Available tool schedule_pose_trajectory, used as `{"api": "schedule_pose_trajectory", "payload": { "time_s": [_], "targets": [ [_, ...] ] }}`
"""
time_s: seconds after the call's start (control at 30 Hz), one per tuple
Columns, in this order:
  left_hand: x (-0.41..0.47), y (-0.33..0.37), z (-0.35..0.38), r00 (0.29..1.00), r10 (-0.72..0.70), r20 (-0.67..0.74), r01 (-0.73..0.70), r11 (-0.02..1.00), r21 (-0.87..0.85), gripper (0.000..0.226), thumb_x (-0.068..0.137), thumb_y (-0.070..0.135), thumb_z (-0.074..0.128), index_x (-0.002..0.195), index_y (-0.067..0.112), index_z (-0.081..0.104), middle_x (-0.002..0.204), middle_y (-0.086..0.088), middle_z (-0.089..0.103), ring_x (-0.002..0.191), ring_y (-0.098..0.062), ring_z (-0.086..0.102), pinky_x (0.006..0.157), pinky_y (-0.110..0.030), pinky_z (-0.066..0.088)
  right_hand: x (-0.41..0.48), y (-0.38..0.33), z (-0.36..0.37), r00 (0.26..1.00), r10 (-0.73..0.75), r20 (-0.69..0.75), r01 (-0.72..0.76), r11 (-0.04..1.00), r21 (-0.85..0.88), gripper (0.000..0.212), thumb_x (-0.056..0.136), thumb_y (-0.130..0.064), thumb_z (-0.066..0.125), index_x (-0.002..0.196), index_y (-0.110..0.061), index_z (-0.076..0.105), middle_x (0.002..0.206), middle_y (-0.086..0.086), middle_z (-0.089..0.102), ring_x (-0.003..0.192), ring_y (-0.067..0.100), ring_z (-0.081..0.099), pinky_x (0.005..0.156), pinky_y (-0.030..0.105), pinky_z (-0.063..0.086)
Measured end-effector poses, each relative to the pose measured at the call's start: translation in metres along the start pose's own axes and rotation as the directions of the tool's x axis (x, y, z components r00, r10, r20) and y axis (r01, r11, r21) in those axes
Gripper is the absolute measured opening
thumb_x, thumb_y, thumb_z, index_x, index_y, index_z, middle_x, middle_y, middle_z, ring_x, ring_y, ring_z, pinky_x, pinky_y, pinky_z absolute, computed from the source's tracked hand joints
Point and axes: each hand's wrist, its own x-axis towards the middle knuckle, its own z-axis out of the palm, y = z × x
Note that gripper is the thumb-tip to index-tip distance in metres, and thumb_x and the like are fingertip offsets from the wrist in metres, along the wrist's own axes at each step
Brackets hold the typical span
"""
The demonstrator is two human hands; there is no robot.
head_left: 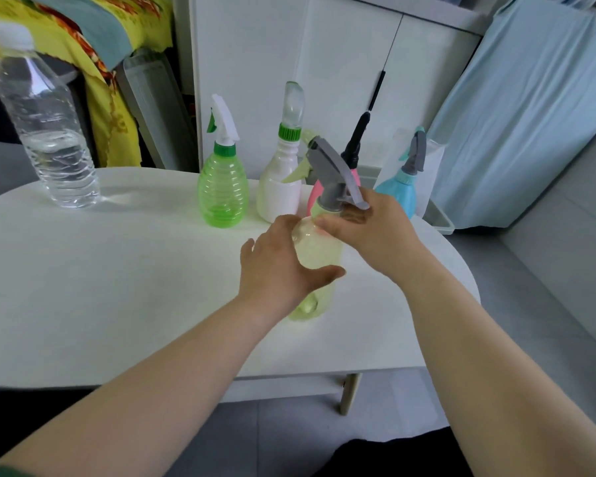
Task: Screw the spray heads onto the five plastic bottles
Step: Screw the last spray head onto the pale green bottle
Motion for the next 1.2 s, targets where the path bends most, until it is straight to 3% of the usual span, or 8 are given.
{"api": "schedule_pose_trajectory", "payload": {
  "time_s": [0.17,0.3,0.47,0.67,0.77,0.9,1.03,1.2],
  "targets": [
    [0.006,-0.009,-0.008,0.982,0.033,0.184,-0.002,0.986,-0.167,0.072,0.059,0.031,0.079,0.118,0.022,0.039,0.109,0.008,0.049,0.114,-0.022,0.048,0.096,-0.038,0.039,0.000,0.006,0.010,0.995,0.027,-0.099,-0.020,0.997,0.070,0.025,0.072,-0.023,0.071,0.074,-0.031,0.047,0.071,-0.020,0.053,0.065,-0.001,0.054,0.069,0.014,0.044],
    [0.010,-0.016,-0.007,0.979,0.032,0.203,0.010,0.979,-0.202,0.075,0.058,0.031,0.079,0.120,0.024,0.038,0.109,0.009,0.049,0.113,-0.017,0.049,0.088,-0.027,0.037,0.000,0.008,0.021,0.995,0.006,-0.096,0.006,0.992,0.123,0.023,0.079,-0.018,0.064,0.077,-0.032,0.046,0.070,-0.020,0.050,0.056,-0.019,0.050,0.054,-0.002,0.037],
    [0.007,-0.020,-0.004,0.983,0.051,0.174,-0.002,0.963,-0.270,0.075,0.058,0.028,0.080,0.122,0.027,0.039,0.112,0.013,0.050,0.113,-0.010,0.048,0.087,-0.023,0.033,-0.001,0.010,0.027,0.998,0.024,-0.063,-0.001,0.941,0.338,0.027,0.082,-0.010,0.060,0.084,-0.036,0.051,0.091,-0.023,0.058,0.079,-0.022,0.054,0.075,0.001,0.042],
    [0.006,-0.022,-0.003,0.987,0.044,0.154,0.003,0.955,-0.297,0.070,0.058,0.025,0.081,0.118,0.030,0.044,0.109,0.014,0.054,0.107,-0.006,0.049,0.087,-0.019,0.033,-0.008,0.007,0.007,0.976,0.031,0.214,-0.084,0.967,0.242,0.019,0.090,-0.019,0.047,0.080,-0.035,0.045,0.087,-0.021,0.049,0.081,-0.018,0.049,0.085,0.005,0.039],
    [0.006,-0.023,-0.002,0.985,0.048,0.165,0.006,0.951,-0.310,0.070,0.058,0.026,0.080,0.117,0.032,0.043,0.112,0.013,0.054,0.109,-0.005,0.049,0.088,-0.020,0.032,-0.006,0.008,0.004,0.990,0.046,0.134,-0.070,0.981,0.179,0.018,0.085,-0.021,0.056,0.078,-0.037,0.051,0.083,-0.023,0.055,0.076,-0.017,0.053,0.074,0.002,0.042],
    [0.007,-0.026,-0.002,0.983,0.058,0.174,-0.005,0.956,-0.293,0.069,0.058,0.028,0.080,0.115,0.036,0.043,0.109,0.015,0.053,0.107,-0.004,0.047,0.086,-0.018,0.032,-0.002,0.007,0.005,0.998,0.065,0.009,-0.066,0.989,0.129,0.023,0.075,-0.023,0.068,0.073,-0.039,0.051,0.070,-0.023,0.055,0.072,-0.001,0.052,0.075,0.018,0.041],
    [0.008,-0.027,-0.002,0.983,0.064,0.171,-0.012,0.957,-0.291,0.069,0.057,0.029,0.080,0.113,0.039,0.041,0.102,0.025,0.050,0.104,0.000,0.046,0.075,-0.001,0.034,0.001,0.006,0.010,0.999,0.007,-0.053,-0.002,0.996,0.093,0.029,0.072,-0.020,0.072,0.069,-0.031,0.045,0.065,-0.019,0.049,0.054,-0.011,0.049,0.054,0.003,0.036],
    [0.007,-0.027,-0.003,0.980,0.071,0.186,-0.009,0.949,-0.315,0.065,0.057,0.030,0.080,0.104,0.049,0.039,0.102,0.032,0.049,0.107,0.002,0.045,0.077,0.000,0.033,-0.002,0.007,0.011,0.999,0.028,0.027,-0.029,0.999,0.045,0.037,0.075,-0.028,0.069,0.104,-0.031,0.045,0.086,-0.022,0.046,0.070,-0.023,0.049,0.059,-0.006,0.034]
  ]
}}
